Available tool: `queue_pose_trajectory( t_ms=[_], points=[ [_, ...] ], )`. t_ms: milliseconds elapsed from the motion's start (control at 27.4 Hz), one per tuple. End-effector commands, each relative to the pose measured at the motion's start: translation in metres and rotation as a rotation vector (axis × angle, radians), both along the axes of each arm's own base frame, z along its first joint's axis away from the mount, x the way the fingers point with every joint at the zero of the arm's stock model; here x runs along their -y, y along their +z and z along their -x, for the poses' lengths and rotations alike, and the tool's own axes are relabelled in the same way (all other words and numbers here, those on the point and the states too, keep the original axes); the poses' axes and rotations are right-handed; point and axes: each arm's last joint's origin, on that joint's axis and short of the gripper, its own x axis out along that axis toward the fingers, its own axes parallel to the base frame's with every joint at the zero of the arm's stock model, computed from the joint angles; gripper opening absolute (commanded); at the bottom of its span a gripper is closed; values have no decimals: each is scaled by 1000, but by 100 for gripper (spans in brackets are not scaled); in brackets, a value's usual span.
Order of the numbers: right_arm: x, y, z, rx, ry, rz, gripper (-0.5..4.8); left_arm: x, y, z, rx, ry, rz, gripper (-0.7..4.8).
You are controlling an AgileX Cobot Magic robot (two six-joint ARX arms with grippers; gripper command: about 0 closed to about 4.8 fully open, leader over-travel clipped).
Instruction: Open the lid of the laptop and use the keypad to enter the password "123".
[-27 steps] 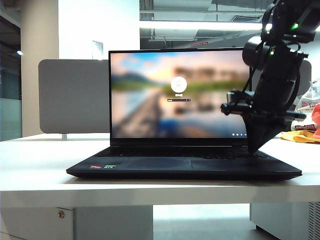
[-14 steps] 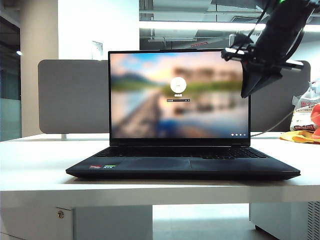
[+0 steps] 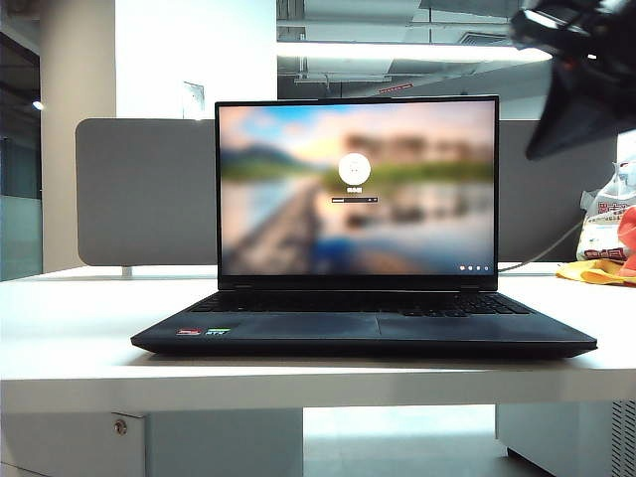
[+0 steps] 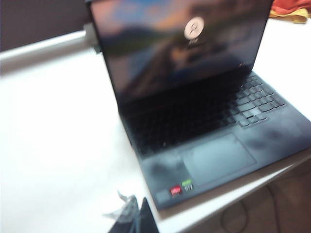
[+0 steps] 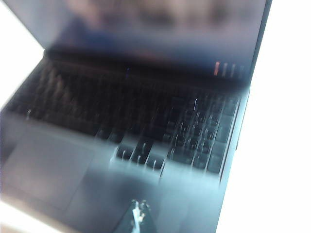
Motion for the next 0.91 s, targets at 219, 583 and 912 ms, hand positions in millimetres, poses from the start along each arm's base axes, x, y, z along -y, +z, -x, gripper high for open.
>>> queue_pose_trajectory(
  t_ms=[219,583,912],
  points=[
    [12,-4,42,52,-6,-41,-5,-15,-30,16,-16,53,50,-5],
    [12,-4,42,52,-9,-39,-5,-15,-30,16,-19,49,49,-5],
    [12,-4,42,52,-9,-39,-5,-22,-30,14,39,115,-9,-5]
  ],
)
